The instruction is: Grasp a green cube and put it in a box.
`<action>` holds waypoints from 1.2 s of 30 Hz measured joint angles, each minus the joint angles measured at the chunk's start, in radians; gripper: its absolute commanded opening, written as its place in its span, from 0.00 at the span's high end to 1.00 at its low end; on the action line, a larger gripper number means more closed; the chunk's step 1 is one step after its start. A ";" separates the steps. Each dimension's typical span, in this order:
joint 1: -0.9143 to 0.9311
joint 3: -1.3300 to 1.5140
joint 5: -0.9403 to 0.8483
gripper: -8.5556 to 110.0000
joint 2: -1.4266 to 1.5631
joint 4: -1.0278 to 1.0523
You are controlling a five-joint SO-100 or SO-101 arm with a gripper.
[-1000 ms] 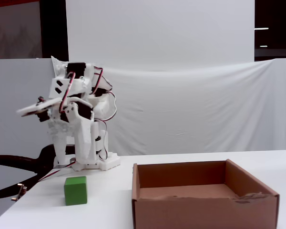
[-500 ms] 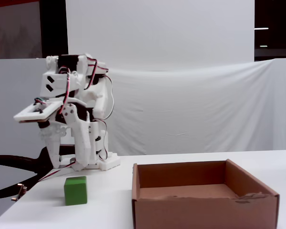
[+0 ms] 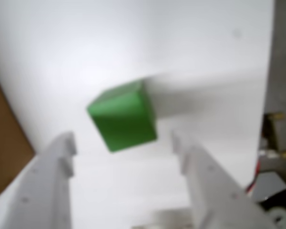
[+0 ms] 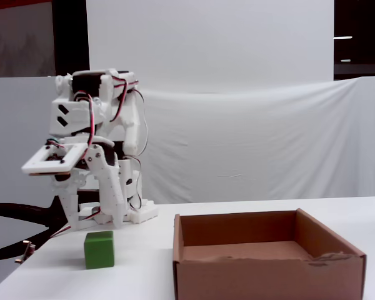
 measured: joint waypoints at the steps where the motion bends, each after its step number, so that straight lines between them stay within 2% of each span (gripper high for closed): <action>1: -0.006 0.000 0.000 0.68 -0.002 -0.003; 15: -0.028 0.006 -0.118 0.68 -0.046 -0.014; 36: 0.000 0.038 -0.156 0.68 -0.121 -0.094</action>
